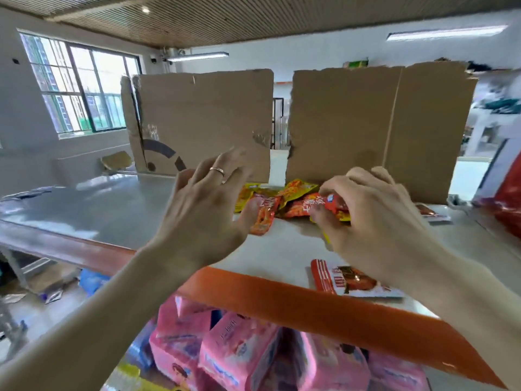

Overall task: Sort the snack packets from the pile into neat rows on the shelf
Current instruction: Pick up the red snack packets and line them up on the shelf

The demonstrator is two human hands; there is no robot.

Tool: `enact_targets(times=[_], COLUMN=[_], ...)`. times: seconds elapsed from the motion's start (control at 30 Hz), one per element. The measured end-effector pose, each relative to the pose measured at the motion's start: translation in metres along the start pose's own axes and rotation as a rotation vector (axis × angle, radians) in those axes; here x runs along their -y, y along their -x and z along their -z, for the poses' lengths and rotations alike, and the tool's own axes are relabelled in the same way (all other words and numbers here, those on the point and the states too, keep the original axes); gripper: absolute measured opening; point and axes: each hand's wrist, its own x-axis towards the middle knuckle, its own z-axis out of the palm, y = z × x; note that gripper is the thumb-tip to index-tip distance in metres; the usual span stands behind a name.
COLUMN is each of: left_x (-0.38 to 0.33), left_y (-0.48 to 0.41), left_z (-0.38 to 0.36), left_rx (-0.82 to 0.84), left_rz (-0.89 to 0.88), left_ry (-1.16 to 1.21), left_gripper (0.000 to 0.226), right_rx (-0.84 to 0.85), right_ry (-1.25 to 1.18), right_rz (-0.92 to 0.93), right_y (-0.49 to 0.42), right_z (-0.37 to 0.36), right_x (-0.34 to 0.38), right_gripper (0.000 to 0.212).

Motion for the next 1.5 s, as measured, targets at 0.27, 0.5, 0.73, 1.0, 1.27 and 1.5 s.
enact_targets(times=[0.27,0.5,0.73,1.0,1.27,1.5], left_x=[0.048,0.055,0.056,0.061,0.072,0.063], left_y=[-0.014,-0.009,-0.009,-0.024,-0.027,-0.017], left_z=[-0.042,-0.053,-0.051,-0.025,0.017,0.027], left_rx=[0.263,0.374,0.428,0.147,0.038,0.022], left_rz=[-0.028,-0.098,-0.020,0.290,0.066,-0.134], left_ry=[0.057,0.236,0.447,1.240,1.330,1.309], left_gripper=[0.048,0.042,0.033,0.023,0.016,0.017], right_rx=[0.415,0.362,0.136,-0.060,-0.258,-0.284], right_ry=[-0.165,-0.177,-0.417,-0.621,-0.544,-0.508], right_rz=[-0.274,-0.439,-0.639,-0.549,-0.374,-0.394], right_y=[-0.047,-0.073,-0.066,-0.035,-0.006,0.020], right_z=[-0.047,-0.081,-0.062,-0.039,-0.036,-0.027], right_x=[0.026,0.036,0.038,0.077,0.097,0.103], right_gripper=[0.031,0.031,0.026,0.018,0.015,0.020])
